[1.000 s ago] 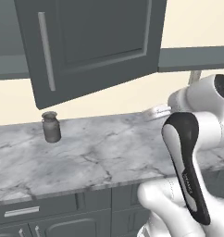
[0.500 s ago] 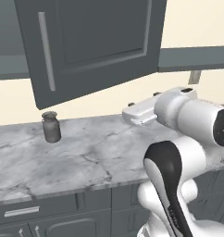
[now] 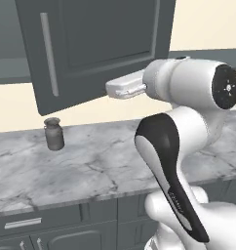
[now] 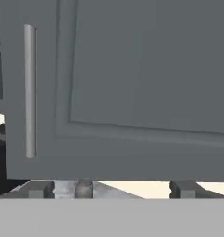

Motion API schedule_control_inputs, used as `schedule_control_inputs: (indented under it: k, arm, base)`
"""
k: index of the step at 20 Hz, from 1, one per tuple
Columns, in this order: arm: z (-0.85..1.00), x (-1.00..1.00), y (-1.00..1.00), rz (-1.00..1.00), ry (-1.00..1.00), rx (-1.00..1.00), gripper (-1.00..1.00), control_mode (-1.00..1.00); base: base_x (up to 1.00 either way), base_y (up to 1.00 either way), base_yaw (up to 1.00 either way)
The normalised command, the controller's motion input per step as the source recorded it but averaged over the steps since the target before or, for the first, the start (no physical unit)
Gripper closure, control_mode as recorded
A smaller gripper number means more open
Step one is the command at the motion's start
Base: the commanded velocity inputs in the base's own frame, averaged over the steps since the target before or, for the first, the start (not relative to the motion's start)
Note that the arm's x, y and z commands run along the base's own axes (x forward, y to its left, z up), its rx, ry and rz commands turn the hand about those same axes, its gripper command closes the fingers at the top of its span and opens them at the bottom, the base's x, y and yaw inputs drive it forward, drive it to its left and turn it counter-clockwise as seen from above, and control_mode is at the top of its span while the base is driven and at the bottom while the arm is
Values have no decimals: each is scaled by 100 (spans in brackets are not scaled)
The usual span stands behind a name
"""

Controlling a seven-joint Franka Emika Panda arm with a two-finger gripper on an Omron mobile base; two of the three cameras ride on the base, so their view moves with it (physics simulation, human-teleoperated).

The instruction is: Close all open cabinet doors.

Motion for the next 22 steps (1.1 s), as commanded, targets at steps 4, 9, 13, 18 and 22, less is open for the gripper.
schedule_control_inputs:
  k: [4,9,13,18,22]
  arm:
    - [9,0,5,13,34,6,-100,-100]
    - [-21,2,1,5,2,3,-100,-100]
    - [-8,40,8,0,4,1,-100,-100]
    - [-18,67,8,0,0,0,-100,-100]
    - [-26,72,10,0,-3,0,-100,-100]
  base:
    - [0,0,0]
    - [0,0,0]
    - [0,0,0]
    - [0,0,0]
    - [0,0,0]
